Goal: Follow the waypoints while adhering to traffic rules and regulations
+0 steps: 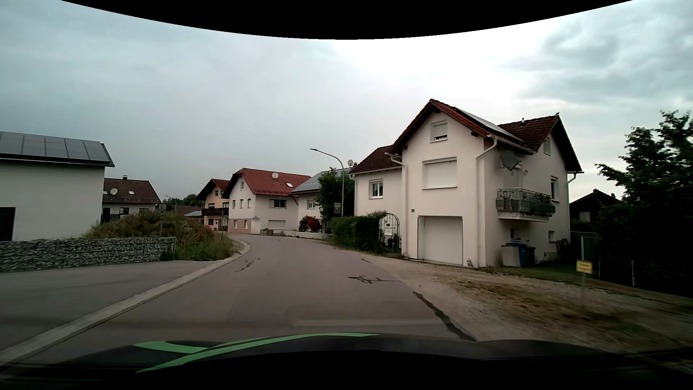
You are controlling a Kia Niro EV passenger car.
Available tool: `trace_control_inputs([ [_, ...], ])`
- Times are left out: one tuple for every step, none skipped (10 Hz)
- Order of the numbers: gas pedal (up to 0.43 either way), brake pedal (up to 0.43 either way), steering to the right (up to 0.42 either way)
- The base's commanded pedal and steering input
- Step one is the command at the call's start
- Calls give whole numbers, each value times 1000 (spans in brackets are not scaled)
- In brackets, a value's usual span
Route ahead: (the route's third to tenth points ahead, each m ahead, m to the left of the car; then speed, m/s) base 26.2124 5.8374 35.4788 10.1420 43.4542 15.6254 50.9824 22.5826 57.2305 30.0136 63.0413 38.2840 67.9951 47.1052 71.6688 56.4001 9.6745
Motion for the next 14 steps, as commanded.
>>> trace_control_inputs([
  [47,0,-41],
  [47,0,-41],
  [47,0,-41],
  [47,0,-43],
  [47,0,-45],
  [47,0,-48],
  [47,0,-52],
  [47,0,-53],
  [47,0,-53],
  [47,0,-53],
  [47,0,-52],
  [47,0,-51],
  [47,0,-50],
  [47,0,-47],
])
